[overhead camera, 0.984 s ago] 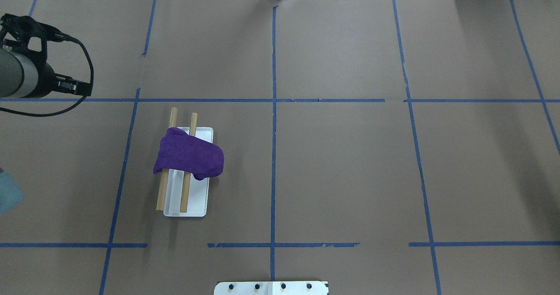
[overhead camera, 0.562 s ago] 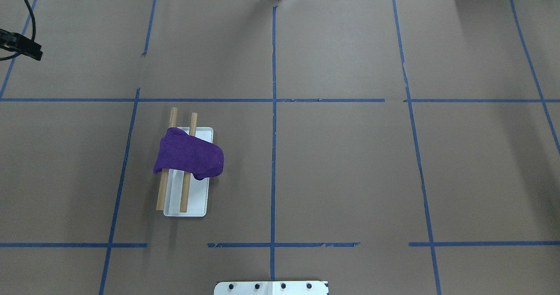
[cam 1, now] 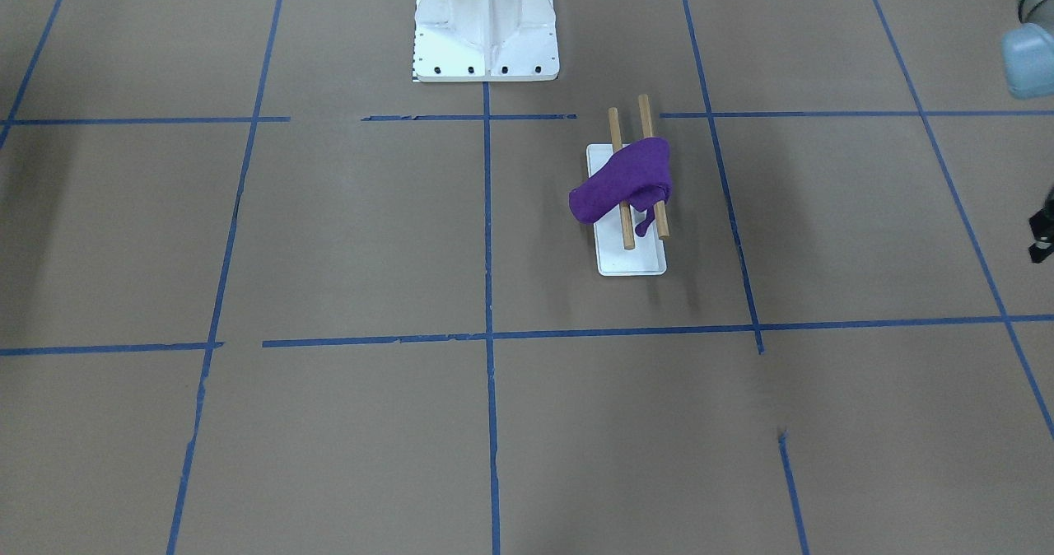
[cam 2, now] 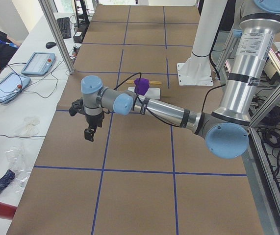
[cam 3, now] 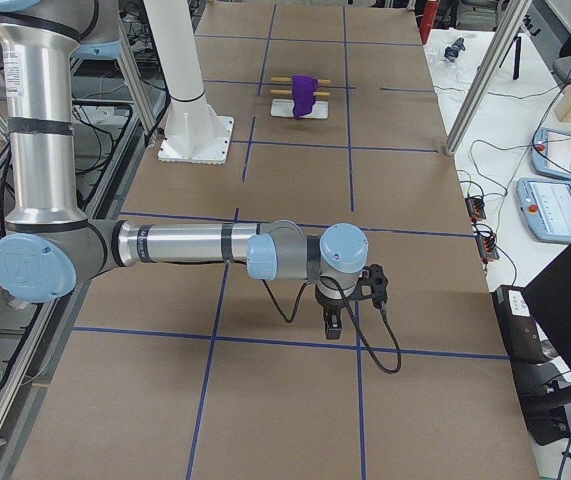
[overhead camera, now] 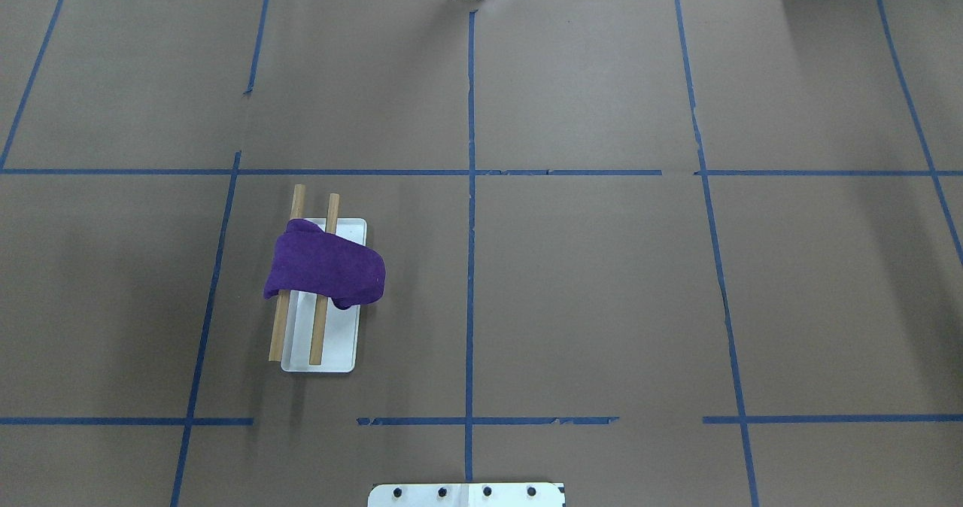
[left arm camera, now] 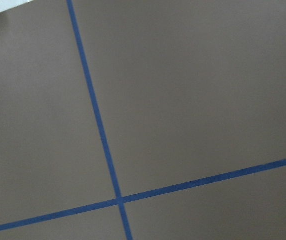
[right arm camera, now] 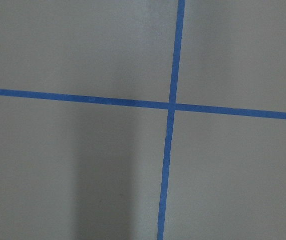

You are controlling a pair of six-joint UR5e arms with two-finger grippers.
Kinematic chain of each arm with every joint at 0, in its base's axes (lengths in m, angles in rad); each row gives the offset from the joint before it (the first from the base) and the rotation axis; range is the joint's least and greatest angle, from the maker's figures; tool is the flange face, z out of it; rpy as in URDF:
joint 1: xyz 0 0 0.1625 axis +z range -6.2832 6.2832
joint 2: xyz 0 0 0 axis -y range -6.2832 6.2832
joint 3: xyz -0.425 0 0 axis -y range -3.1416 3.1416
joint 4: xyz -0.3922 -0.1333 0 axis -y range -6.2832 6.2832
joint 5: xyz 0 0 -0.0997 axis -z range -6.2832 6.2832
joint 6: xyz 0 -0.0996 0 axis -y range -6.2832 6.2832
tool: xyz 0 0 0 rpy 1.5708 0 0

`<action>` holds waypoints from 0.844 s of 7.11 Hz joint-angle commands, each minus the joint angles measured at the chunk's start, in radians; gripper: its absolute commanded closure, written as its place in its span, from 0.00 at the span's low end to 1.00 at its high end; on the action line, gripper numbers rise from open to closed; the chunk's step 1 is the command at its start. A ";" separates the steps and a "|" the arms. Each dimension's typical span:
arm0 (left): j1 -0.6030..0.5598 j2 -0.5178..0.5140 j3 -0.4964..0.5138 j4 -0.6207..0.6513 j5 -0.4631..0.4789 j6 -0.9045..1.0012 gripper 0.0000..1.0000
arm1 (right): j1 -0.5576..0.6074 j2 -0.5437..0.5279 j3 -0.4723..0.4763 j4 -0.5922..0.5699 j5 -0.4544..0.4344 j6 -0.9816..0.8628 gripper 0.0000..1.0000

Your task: Hang towel on rack

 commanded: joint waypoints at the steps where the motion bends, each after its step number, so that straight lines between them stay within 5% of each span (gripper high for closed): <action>1: -0.059 0.100 0.008 0.007 -0.051 0.055 0.00 | 0.000 0.001 0.001 0.000 0.000 0.005 0.00; 6: -0.056 0.195 -0.150 0.085 -0.093 -0.021 0.00 | 0.008 -0.008 0.001 -0.002 0.003 0.005 0.00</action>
